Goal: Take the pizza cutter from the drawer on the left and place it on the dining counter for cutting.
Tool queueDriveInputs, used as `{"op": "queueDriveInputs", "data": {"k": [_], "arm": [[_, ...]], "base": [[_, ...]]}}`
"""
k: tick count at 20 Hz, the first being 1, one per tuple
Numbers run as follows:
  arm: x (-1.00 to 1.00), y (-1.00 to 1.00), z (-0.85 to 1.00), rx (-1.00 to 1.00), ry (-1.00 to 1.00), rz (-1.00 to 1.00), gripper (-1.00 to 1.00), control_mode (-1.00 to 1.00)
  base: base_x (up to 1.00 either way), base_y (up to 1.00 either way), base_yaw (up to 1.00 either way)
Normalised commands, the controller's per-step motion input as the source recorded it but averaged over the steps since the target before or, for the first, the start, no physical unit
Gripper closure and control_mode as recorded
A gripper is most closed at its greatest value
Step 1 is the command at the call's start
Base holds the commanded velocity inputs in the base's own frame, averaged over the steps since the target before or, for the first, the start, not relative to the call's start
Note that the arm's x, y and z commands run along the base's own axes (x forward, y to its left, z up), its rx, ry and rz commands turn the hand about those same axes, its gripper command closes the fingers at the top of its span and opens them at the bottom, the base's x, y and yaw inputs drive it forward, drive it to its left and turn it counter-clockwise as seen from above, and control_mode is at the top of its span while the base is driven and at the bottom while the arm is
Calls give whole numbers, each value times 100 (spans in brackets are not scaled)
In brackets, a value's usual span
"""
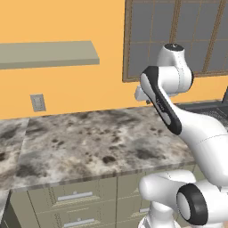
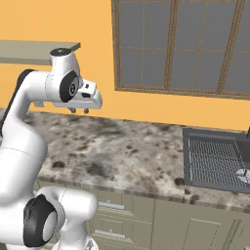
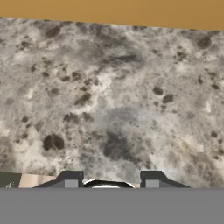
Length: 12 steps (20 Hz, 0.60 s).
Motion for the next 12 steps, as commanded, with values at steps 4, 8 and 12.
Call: {"op": "queueDriveInputs", "data": {"k": [4,8,12], "arm": [[-1,12,-5,0,0,-1,-100,-100],[-32,75,-17,0,0,-6,-100,-100],[-46,87,-13,0,0,-6,-100,-100]], "base": [[0,0,0],[0,0,0],[0,0,0]]}}
